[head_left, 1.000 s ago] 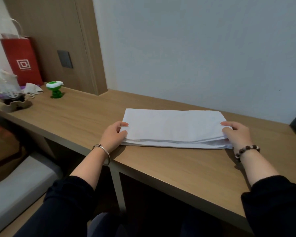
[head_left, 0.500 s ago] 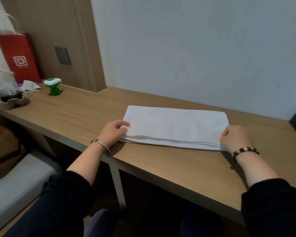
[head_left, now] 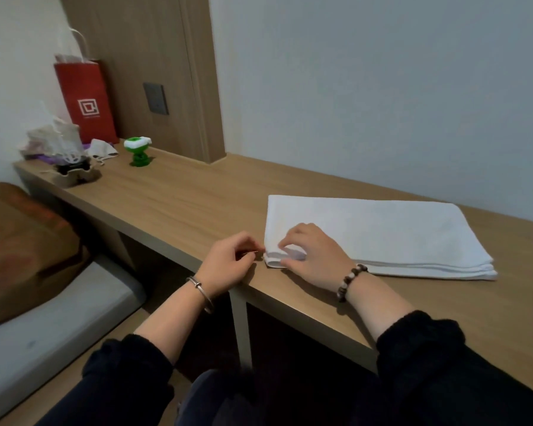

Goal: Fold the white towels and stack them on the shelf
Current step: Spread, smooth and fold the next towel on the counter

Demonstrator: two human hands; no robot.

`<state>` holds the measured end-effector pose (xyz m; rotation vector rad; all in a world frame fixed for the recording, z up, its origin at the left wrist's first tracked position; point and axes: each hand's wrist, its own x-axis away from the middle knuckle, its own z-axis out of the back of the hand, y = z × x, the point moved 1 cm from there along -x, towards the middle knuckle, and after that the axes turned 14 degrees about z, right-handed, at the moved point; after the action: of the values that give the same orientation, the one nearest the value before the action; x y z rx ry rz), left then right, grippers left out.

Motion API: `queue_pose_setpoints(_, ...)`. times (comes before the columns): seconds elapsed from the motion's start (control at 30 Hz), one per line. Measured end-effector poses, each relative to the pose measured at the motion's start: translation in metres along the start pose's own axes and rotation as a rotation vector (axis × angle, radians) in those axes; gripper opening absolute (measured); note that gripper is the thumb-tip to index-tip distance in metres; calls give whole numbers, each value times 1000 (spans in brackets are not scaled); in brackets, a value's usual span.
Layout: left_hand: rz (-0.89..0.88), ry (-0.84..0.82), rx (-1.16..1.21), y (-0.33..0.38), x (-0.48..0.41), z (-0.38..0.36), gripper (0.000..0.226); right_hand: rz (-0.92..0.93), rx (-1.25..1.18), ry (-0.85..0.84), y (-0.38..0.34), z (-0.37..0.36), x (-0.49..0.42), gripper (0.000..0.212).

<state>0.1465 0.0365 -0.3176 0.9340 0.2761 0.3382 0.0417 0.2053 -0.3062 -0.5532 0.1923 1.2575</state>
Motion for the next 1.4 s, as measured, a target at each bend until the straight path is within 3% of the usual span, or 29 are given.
queue_pose_setpoints(0.17,-122,-23,-235,-7,7,6,38,-31,74,-84,3,-7,-7,28)
queue_pose_setpoints(0.37,-223,2,-220,-7,11,5,39,-43,43,-167,10,1,-6,24)
queue_pose_setpoints(0.53,-275,-94,-304,-12,9,10,33,-16,130,-157,9,6,-4,26)
queue_pose_setpoints(0.67,-275,-148,-345,-13,7,15,33,-114,32,-26,12,5,-2,22)
queue_pose_setpoints(0.73,-260,-164,-358,-12,6,16,32,-154,-34,122,9,5,-3,20)
queue_pose_setpoints(0.83,-232,-186,-408,-11,5,17,33,6,87,376,-2,10,1,10)
queue_pose_setpoints(0.97,-185,-224,-372,-9,5,18,38,212,270,195,-10,3,9,8)
queue_pose_setpoints(1.1,-101,-287,-259,-7,3,21,45,236,268,132,-12,1,7,8)
queue_pose_setpoints(1.4,-104,-327,-328,-6,1,22,52,259,222,97,-16,2,7,5)
